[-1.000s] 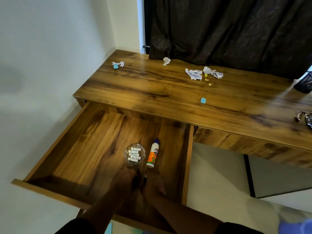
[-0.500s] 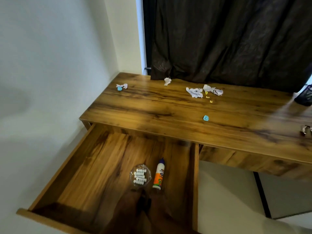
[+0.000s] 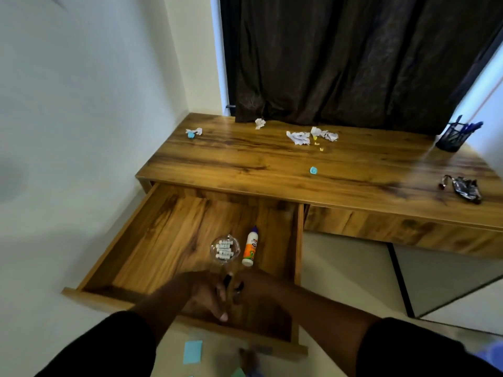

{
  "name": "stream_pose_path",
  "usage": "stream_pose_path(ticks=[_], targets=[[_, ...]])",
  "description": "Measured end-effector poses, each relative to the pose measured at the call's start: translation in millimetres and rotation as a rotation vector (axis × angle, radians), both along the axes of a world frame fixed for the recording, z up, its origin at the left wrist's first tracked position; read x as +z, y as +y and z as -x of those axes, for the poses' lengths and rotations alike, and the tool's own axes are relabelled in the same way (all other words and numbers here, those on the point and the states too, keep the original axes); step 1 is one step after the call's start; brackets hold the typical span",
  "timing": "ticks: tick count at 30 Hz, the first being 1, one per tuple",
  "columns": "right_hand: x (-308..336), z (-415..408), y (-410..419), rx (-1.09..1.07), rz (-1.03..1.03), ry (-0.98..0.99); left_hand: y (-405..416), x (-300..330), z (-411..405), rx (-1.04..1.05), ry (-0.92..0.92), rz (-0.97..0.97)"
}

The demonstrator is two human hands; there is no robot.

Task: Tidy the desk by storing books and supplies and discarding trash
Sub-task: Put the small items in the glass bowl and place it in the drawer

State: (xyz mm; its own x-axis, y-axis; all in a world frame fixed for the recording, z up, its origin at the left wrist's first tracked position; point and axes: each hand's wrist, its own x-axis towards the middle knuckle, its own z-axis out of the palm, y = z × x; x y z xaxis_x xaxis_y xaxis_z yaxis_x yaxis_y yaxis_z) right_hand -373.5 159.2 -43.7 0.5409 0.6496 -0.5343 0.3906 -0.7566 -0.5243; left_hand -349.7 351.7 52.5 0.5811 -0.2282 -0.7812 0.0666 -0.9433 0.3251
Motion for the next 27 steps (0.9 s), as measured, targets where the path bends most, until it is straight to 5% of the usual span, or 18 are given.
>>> stream_pose_path(ticks=[1, 2, 7, 27], targets=[[8.0, 12.2, -0.2, 0.039, 0.063, 0.037, -14.5, -54.4, 55.5, 0.030, 0.078, -0.108], [13.5, 22.1, -0.3, 0.054, 0.080, 0.066, -19.0, -46.2, 57.0, -0.113, 0.081, 0.015], [19.9, 43.1, -1.3, 0.316, 0.251, 0.008, -20.1, -64.0, 95.5, -0.184, -0.032, -0.172], [5.8, -0.9, -19.4, 0.191, 0.250, -0.472, -11.1, -87.4, 52.2, -0.271, -0.570, -0.386]])
